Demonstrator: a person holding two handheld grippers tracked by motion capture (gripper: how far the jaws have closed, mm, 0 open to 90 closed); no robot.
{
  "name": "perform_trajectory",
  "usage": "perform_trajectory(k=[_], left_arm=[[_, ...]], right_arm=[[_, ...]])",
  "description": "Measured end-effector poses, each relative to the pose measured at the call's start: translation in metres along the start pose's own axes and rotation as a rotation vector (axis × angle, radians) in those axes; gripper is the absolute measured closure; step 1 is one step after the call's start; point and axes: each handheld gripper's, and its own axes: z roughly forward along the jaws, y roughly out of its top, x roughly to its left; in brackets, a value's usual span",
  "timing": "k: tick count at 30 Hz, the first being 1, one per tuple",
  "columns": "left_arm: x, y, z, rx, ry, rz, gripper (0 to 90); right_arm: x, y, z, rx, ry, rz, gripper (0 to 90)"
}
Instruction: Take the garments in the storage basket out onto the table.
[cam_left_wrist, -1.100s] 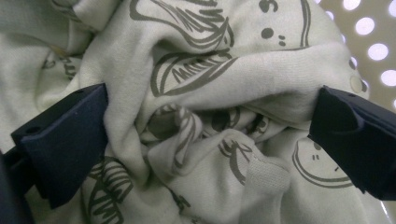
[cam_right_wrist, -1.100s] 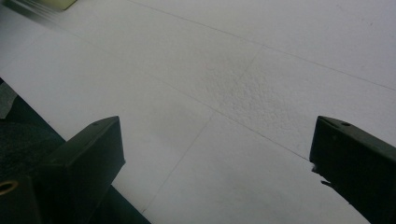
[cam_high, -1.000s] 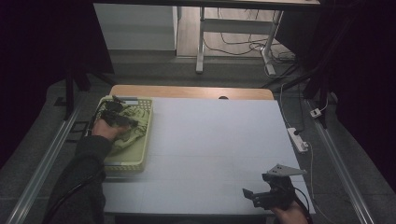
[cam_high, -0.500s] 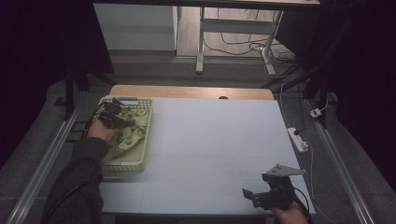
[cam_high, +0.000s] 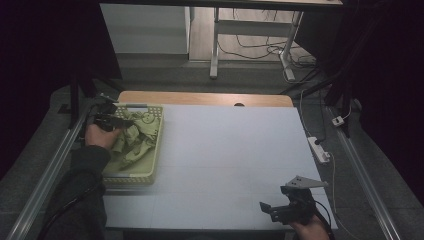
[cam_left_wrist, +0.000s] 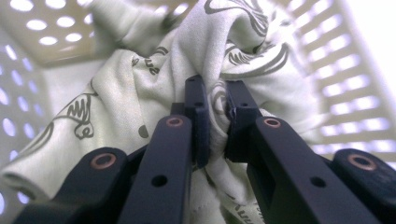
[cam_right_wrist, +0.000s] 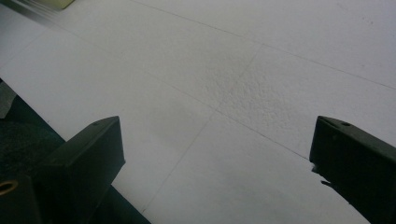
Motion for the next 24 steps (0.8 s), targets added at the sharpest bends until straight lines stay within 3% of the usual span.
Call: perform_trajectory(k=[2,5,6,8,9,10,12,16,19,20,21,24], left_arm=[[0.004,0.001,-0.006,-0.022,-0.121,-0.030,81.9],[0.002,0.001,-0.007,-0.016,-0.200,-0.012,81.7],[0.000,0.001,-0.004,0.001,-0.183,-0.004,81.4],[-0.005,0.000,0.003,0.038,-0.094,0.056,79.3],[-0.006,-0.001,0.007,0.039,-0.075,0.076,75.5],[-0.005,-0.002,0.011,0.032,-0.077,0.067,66.6],[-0.005,-0.001,0.021,0.070,-0.053,0.029,40.7],[-0.008,-0.005,0.039,0.148,-0.013,0.068,18.5],[-0.014,-0.007,0.047,0.167,0.037,0.111,13.3],[-0.014,-0.007,0.047,0.167,0.037,0.111,13.2],[-0.019,-0.009,0.050,0.178,0.088,0.154,13.3],[-0.028,-0.012,0.056,0.186,0.183,0.230,18.5]], right_arm=[[0.000,0.000,0.000,0.000,-0.001,-0.001,2.6],[0.000,0.000,0.000,0.002,-0.002,0.001,2.6],[0.000,0.000,0.000,0.003,-0.002,0.001,2.6],[0.000,0.000,0.000,0.004,-0.002,0.000,2.6],[0.000,0.000,0.000,0.004,-0.002,0.000,2.6],[0.000,0.000,0.000,0.004,-0.002,0.000,2.6],[0.000,0.000,0.000,0.004,-0.001,0.000,2.7],[0.000,0.000,0.000,0.005,0.000,-0.004,3.0],[0.000,0.000,0.000,0.005,0.002,-0.005,3.2],[0.000,0.000,0.000,0.006,0.002,-0.006,3.3],[0.000,0.000,0.000,0.006,0.003,-0.007,3.4],[0.001,0.000,0.000,0.006,0.003,-0.014,3.6]])
